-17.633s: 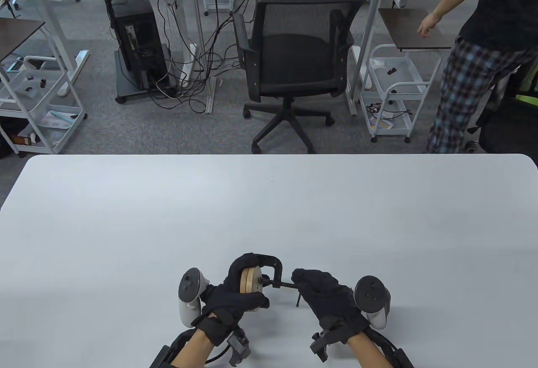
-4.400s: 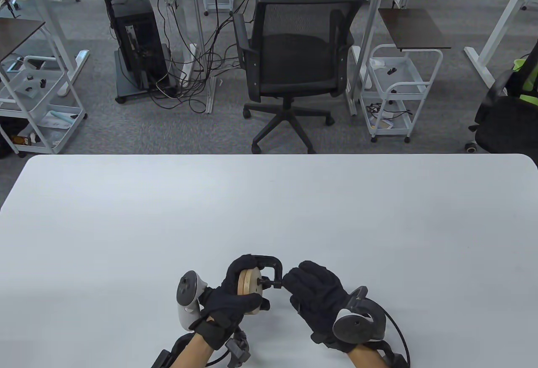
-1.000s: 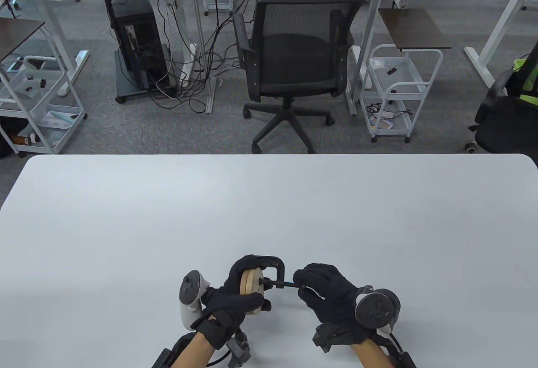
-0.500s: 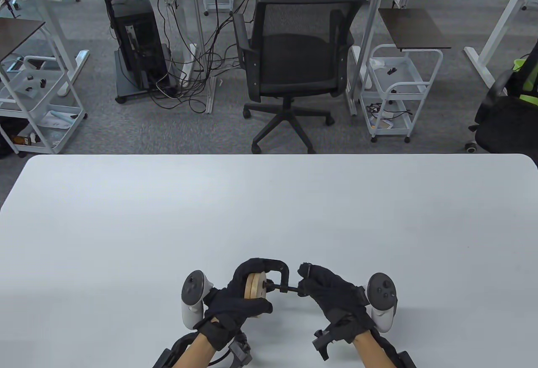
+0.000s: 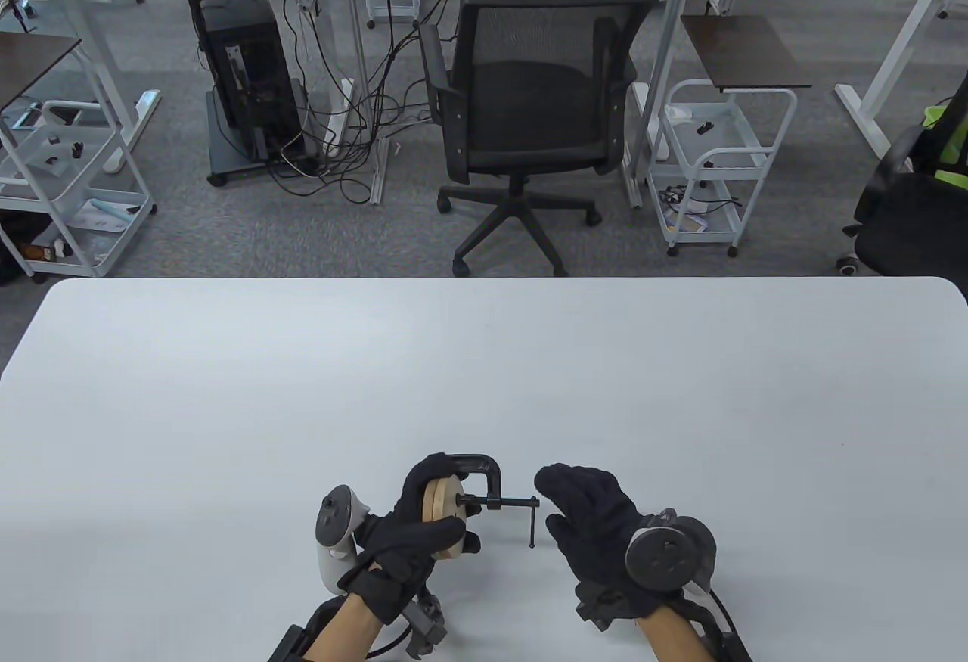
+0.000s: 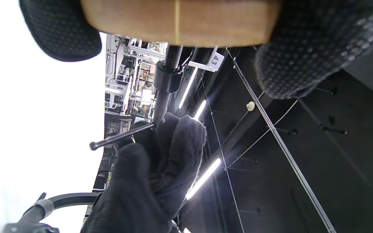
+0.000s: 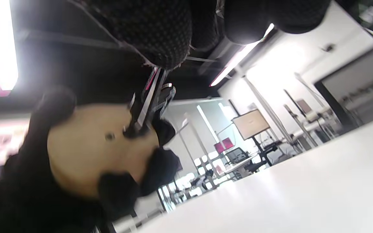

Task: Screw the clamp shut

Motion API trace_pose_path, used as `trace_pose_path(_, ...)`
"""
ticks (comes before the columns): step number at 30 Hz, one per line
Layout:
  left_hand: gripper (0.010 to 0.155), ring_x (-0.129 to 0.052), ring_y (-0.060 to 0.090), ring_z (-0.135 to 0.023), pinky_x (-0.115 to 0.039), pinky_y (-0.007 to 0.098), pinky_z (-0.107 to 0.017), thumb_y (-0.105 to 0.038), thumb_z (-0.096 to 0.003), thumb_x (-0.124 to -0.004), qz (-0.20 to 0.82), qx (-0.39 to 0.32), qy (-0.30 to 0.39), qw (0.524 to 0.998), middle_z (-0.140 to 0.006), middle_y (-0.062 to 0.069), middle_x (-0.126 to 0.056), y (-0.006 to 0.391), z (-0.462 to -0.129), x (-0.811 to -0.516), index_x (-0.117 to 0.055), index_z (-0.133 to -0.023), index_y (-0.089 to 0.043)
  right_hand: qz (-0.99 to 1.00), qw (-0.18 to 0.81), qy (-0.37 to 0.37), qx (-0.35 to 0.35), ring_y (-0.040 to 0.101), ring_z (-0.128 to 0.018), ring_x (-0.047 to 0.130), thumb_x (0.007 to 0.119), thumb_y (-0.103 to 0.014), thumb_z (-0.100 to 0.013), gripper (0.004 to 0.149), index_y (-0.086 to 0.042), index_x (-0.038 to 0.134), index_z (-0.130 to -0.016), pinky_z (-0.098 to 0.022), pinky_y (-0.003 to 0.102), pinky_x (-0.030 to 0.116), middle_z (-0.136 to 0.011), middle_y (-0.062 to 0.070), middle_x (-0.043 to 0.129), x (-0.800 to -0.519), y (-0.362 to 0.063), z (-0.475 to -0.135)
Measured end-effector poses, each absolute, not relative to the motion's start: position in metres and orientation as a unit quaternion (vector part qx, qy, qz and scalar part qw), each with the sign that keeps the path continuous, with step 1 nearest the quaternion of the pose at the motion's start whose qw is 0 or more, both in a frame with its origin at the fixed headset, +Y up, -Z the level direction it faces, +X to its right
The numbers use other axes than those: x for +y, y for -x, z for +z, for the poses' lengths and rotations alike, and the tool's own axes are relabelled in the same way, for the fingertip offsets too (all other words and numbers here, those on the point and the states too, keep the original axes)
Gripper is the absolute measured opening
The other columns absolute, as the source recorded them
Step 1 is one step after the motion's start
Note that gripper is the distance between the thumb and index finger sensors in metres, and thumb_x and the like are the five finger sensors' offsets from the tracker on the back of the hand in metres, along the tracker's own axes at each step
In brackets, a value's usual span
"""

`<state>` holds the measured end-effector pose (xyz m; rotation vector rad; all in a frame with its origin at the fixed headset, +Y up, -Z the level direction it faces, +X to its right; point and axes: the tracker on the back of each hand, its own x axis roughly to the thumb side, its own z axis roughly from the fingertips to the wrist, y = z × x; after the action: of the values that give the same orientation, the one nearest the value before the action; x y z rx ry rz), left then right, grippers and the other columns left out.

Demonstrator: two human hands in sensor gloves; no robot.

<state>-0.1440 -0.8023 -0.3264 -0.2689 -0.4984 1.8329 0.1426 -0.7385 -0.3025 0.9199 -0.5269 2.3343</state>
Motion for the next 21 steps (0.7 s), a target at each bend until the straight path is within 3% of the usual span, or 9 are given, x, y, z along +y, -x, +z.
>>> trace_pose_path(4,0.097,-0.052,0.058,-0.1,-0.081,0.062,-0.057,-0.058,-0.0455,-0.098,0.792,-0.212,0.117,0.56,-0.124,0.001,-0.03,0.142,-0.326,-0.801,-0.034,-0.114,-0.035,0.877,0.156,-0.384,-0.245,0.025,-0.079,0.066,0.091,-0.025,-0.039,0.081,-0.037,0.044,-0.105,-0.053,0.04,0.068,-0.111,-0.007,0.044,-0.738,-0.131,-0.294)
trace_pose_path(8,0.097,-0.052,0.058,-0.1,-0.081,0.062,-0.057,-0.058,-0.0454,-0.098,0.791,-0.218,0.122,0.558,-0.124,0.001,-0.03,0.14,-0.325,-0.8,-0.034,-0.114,-0.035,0.866,0.135,-0.392,-0.279,0.022,-0.074,0.07,0.092,-0.031,-0.036,0.08,-0.035,0.049,-0.103,-0.049,0.035,0.071,-0.11,-0.007,0.046,-0.737,-0.126,-0.289)
trace_pose_path(14,0.097,-0.052,0.058,-0.1,-0.081,0.062,-0.057,-0.058,-0.0452,-0.098,0.784,-0.221,0.123,0.567,-0.124,0.001,-0.03,0.139,-0.324,-0.8,-0.034,-0.114,-0.035,0.853,0.275,-0.365,-0.25,0.022,-0.068,0.078,0.087,-0.04,-0.039,0.059,-0.028,0.072,-0.096,-0.045,0.035,0.075,-0.102,0.0,0.07,-0.734,-0.135,-0.293)
trace_pose_path(21,0.097,-0.052,0.058,-0.1,-0.08,0.062,-0.057,-0.058,-0.0452,-0.098,0.771,-0.231,0.121,0.58,-0.124,0.001,-0.031,0.137,-0.323,-0.797,-0.034,-0.114,-0.035,0.811,0.478,-0.3,-0.156,0.024,-0.062,0.084,0.085,-0.043,-0.042,0.054,-0.02,0.081,-0.091,-0.04,0.035,0.078,-0.093,0.009,0.082,-0.746,-0.142,-0.306)
